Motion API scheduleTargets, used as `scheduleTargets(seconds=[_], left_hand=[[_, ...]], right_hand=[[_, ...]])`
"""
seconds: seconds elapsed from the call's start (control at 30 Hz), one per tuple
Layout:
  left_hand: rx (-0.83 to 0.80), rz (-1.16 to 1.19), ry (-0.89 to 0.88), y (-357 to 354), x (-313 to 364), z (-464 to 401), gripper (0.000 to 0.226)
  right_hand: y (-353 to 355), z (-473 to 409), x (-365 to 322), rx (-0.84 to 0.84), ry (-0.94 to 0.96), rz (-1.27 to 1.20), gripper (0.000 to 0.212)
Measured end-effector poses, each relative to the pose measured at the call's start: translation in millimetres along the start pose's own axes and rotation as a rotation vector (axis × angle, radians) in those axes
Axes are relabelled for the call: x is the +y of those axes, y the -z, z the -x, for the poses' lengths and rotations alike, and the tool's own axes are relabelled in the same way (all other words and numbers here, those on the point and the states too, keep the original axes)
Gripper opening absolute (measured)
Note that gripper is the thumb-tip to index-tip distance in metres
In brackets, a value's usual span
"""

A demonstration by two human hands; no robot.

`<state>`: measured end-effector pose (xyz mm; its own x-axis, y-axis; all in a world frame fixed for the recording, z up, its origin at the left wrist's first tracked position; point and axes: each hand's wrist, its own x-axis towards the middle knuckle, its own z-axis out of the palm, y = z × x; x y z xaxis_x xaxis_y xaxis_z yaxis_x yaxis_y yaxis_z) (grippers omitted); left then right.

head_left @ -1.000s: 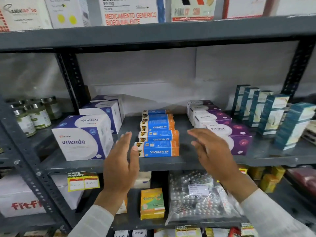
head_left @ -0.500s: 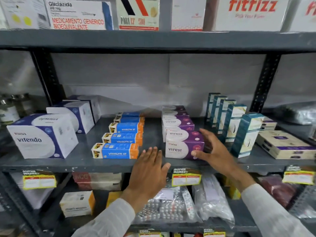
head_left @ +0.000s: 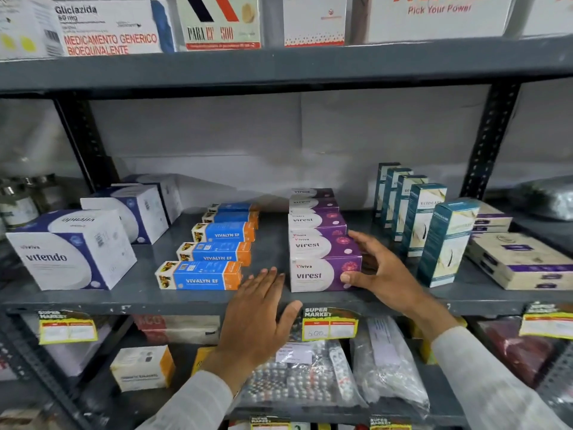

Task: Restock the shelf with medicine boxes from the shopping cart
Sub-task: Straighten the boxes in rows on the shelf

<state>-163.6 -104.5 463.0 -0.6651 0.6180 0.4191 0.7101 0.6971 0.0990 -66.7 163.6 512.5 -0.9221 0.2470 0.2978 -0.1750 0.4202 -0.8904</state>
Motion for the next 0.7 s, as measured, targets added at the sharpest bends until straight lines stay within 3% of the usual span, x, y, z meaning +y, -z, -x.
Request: scheduleTargets(seconds=[0.2, 0.37, 0.5, 0.6, 0.7], left_hand=[[0.030, -0.019, -0.006, -4.5, -2.0, -0.9, 0.076], [0.039, -0.016, -0.017, -0.5, -0.3, 0.0, 0.077], [0.122, 0.292, 0.024, 15.3, 5.0, 3.5, 0.072], [0.424, 0.546, 0.093, 40.7, 28.3, 2.2, 0.053], [0.601, 0.563, -0.111, 56.3, 73.0, -8.5, 0.039]], right_hand=[[-3.8, 0.8, 1.1, 0.022, 0.019, 0.010, 0.083], [-4.1, 2.6, 0.0, -0.007, 0.032, 0.023, 0.093], [0.6, 20.1, -6.0, 0.062, 0.047, 0.046, 0.103], [19.1, 47.5, -15.4, 0.272, 0.170, 0.150, 0.073], [44.6, 72.8, -24.9, 0.594, 0.323, 0.286, 0.041]])
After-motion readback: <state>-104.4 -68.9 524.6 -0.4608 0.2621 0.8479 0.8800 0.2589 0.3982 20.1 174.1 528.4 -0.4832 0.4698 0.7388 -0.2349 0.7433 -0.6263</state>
